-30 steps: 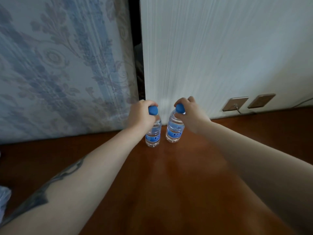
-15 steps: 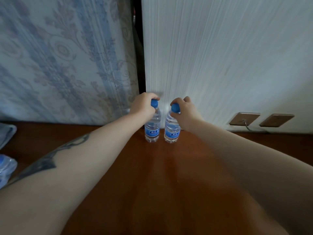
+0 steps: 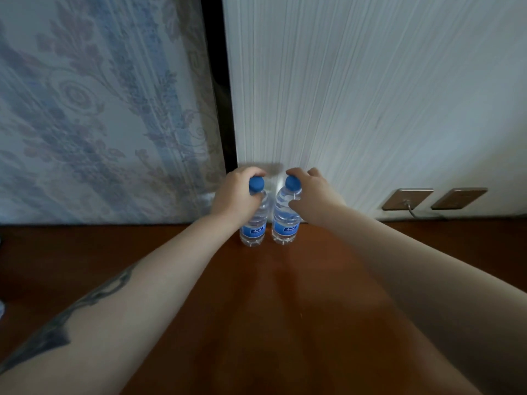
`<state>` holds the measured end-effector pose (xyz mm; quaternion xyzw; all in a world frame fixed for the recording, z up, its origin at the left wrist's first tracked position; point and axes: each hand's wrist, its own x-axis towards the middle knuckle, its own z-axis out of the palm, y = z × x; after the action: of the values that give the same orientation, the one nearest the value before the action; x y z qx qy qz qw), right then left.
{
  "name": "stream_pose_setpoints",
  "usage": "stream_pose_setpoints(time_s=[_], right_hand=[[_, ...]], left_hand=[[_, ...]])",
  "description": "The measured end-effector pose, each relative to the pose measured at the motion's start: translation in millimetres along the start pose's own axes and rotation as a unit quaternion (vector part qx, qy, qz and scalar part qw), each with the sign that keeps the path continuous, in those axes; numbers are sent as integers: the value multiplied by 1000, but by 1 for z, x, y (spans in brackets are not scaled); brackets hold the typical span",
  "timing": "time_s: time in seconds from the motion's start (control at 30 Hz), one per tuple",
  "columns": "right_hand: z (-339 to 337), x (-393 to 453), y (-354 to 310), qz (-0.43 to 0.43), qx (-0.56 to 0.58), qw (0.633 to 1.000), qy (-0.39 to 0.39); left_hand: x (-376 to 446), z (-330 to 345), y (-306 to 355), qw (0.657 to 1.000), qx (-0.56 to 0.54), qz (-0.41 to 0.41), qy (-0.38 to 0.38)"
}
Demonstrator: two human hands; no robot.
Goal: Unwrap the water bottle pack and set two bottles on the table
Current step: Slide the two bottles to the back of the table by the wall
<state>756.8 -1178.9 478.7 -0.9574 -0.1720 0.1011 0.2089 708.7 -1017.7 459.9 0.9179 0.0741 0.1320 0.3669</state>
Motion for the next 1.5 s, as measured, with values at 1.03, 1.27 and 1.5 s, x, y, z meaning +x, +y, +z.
stream_pose_setpoints(time_s=[1.03, 1.27, 1.5], right_hand=[[-5, 5, -6, -43, -63, 996, 39], [-8, 8, -10, -38, -81, 995, 36], [-9, 8, -13, -22, -95, 995, 29]], left_hand=[[19, -41, -10, 976, 125, 74, -162], [22, -37, -7, 981, 144, 43, -123], [20, -30, -3, 987, 130, -6, -99]])
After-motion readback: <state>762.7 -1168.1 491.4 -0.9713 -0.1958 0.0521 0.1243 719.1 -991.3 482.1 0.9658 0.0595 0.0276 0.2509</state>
